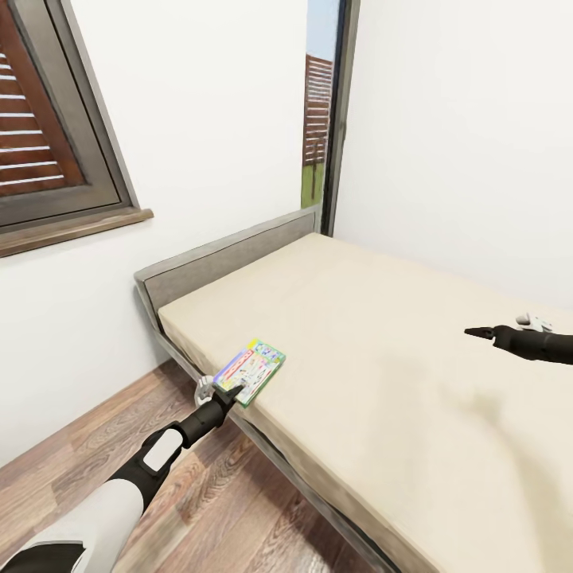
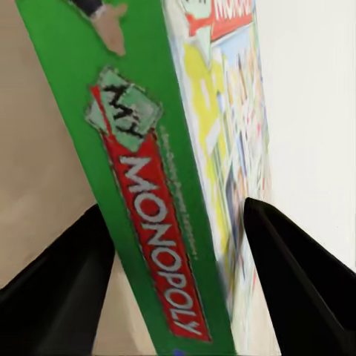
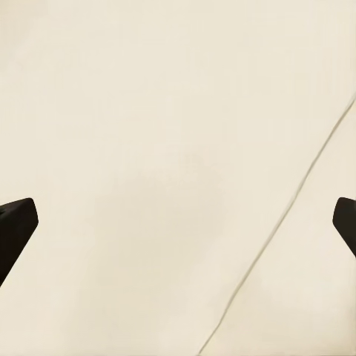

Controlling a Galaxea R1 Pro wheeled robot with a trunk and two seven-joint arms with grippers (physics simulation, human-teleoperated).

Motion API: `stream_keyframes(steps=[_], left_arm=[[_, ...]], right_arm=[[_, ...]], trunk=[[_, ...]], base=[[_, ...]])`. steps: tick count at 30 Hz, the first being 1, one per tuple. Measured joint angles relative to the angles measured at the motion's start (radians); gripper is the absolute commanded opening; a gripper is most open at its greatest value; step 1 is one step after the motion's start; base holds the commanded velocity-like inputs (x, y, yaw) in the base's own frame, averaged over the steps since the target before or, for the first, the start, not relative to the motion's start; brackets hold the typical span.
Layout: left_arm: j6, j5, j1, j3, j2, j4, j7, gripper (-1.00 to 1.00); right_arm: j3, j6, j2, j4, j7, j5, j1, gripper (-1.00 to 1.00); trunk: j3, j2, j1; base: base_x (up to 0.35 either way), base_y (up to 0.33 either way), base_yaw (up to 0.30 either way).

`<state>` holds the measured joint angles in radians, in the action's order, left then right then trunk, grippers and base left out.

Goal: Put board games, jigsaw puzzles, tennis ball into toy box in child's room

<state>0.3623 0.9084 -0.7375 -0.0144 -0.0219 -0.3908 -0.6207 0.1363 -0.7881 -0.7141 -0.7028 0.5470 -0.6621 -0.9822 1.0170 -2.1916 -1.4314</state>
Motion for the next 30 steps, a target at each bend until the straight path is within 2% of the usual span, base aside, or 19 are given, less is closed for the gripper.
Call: stream_keyframes(steps=[12, 14, 30], left_arm=[[0.004, 0.010, 0.000, 0.002, 0.000, -0.001, -0.003, -1.00], [0.004, 0.011, 0.000, 0.002, 0.000, -0.001, -0.019, -1.00], [0.001, 0.010, 0.001, 0.002, 0.000, -0.001, -0.015, -1.00]], right_arm=[[0.000, 0.000, 0.002, 0.000, 0.000, 0.000, 0.000, 1.00], [0.000, 0.000, 0.002, 0.000, 0.000, 0.000, 0.000, 1.00], [0.001, 0.000, 0.002, 0.000, 0.000, 0.000, 0.003, 1.00]], trunk=[[0.000, 0.000, 0.000], [0.000, 0.000, 0.000], [0.000, 0.000, 0.000]], base=[[0.000, 0.000, 0.000], [0.000, 0.000, 0.000], [0.000, 0.000, 0.000]])
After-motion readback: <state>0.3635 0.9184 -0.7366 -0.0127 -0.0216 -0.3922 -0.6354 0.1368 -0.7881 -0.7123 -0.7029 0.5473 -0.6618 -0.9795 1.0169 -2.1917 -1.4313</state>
